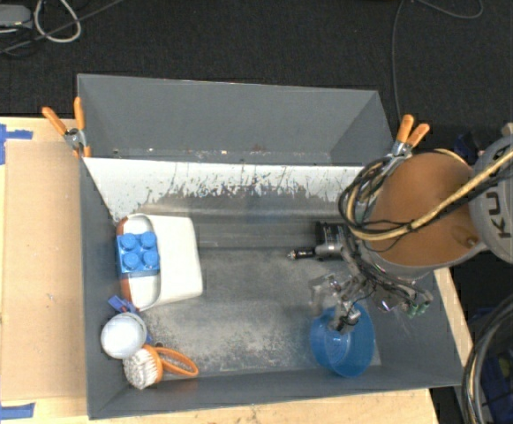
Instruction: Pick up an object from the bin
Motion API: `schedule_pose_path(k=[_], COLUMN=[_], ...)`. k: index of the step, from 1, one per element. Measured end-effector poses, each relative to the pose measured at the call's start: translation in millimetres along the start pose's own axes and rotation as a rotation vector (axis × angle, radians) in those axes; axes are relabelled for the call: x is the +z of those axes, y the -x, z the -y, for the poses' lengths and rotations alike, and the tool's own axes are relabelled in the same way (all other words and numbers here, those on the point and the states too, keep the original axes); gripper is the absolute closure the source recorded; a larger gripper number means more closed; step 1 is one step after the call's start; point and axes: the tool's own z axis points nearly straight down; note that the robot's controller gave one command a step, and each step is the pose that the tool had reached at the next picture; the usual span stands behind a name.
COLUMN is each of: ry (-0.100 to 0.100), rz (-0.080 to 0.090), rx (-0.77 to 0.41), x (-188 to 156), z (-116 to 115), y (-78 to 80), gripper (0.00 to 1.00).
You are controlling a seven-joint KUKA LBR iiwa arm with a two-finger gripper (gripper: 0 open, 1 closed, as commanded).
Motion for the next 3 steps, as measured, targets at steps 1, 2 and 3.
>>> schedule_pose_path(k=[1, 2, 3], ry=[0.004, 0.003, 0.001], rz=[-0.001, -0.001, 0.002], rx=[-0.043, 0.001, 0.010], x=[-59, -110, -120], z=[10, 8, 6], y=[-4.1, -4.0, -3.4], gripper=[1.00, 1.00, 1.00])
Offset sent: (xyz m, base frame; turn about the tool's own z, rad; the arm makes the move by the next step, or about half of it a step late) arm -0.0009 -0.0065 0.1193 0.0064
